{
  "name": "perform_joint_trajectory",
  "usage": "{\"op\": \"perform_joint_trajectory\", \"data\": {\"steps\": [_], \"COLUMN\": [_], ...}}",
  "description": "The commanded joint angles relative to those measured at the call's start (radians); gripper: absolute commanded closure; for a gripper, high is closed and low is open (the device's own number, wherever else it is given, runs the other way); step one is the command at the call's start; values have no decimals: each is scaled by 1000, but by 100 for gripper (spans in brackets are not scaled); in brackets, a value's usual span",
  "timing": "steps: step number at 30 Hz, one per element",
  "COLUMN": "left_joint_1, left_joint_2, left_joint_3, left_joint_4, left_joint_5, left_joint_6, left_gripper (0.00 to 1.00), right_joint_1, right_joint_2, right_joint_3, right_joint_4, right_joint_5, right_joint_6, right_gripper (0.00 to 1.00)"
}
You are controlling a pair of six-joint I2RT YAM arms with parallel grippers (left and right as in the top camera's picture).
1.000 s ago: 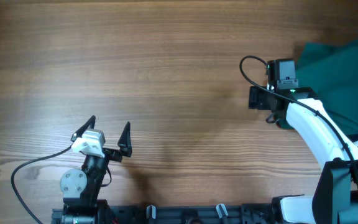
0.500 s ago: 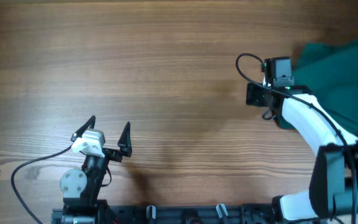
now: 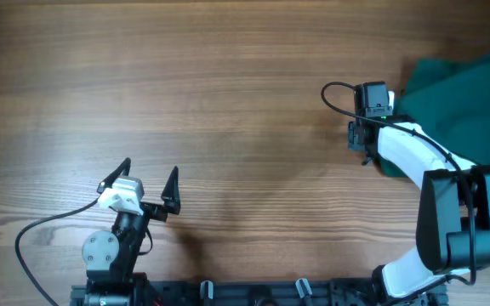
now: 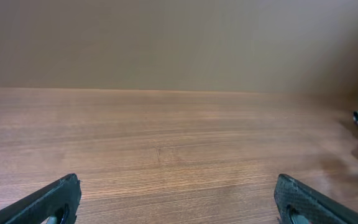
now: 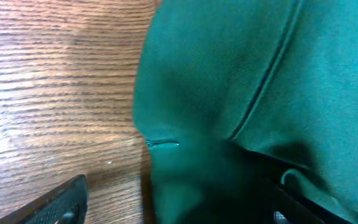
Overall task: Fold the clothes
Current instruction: 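Reach the right gripper toward the green garment's edge and grasp it, then pull the green garment leftward with the right gripper, spreading it out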
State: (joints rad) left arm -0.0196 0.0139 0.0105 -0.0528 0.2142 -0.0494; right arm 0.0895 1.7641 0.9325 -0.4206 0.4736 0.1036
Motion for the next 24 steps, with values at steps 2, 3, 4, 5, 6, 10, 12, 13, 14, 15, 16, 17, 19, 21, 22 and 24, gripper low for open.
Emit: {"op": "perform_joint_trajectory", "data": {"steps": [2, 3, 4, 5, 6, 10, 12, 13, 14, 15, 16, 17, 19, 21, 22, 24], "left_joint_1": [-5, -5, -5, -5, -5, -5, -5, -5, -5, -5, -5, -5, -5, -5, -5, -5], "left_joint_2": [-7, -7, -7, -7, -7, -7, -7, -7, -7, -7, -7, -7, -7, -7, -7, -7], "left_joint_3": [-5, -5, -5, -5, -5, -5, -5, -5, -5, -5, -5, -5, -5, -5, -5, -5], "left_joint_4": [-4, -4, -4, -4, -4, -4, -4, -4, -4, -4, -4, -4, -4, -4, -4, -4], "left_joint_5": [-2, -2, -2, -2, -2, -2, -2, -2, -2, -2, -2, -2, -2, -2, -2, -2], "left_joint_6": [16, 16, 16, 16, 16, 16, 16, 16, 16, 16, 16, 16, 16, 16, 16, 16], "left_gripper": [0, 0, 0, 0, 0, 0, 0, 0, 0, 0, 0, 0, 0, 0, 0, 0], "right_joint_1": [2, 2, 2, 1, 1, 1, 1, 1, 1, 1, 1, 1, 1, 1, 1, 1], "right_joint_2": [39, 46, 51, 57, 63, 102, 104, 104, 104, 105, 104, 105, 105, 105, 105, 105], "right_joint_3": [18, 18, 18, 18, 18, 18, 18, 18, 18, 18, 18, 18, 18, 18, 18, 18], "right_joint_4": [21, 32, 45, 55, 64, 121, 135, 151, 154, 154, 153, 153, 156, 155, 156, 159], "right_joint_5": [40, 40, 39, 40, 39, 50, 64, 81, 80, 81, 93, 103, 125, 141, 141, 142], "right_joint_6": [2, 4, 13, 30, 40, 118, 171, 219, 221, 229, 241, 241, 249, 268, 270, 274], "right_gripper": [13, 13, 14, 13, 14, 15, 15, 16, 18, 21, 22, 25, 28, 33, 35, 43]}}
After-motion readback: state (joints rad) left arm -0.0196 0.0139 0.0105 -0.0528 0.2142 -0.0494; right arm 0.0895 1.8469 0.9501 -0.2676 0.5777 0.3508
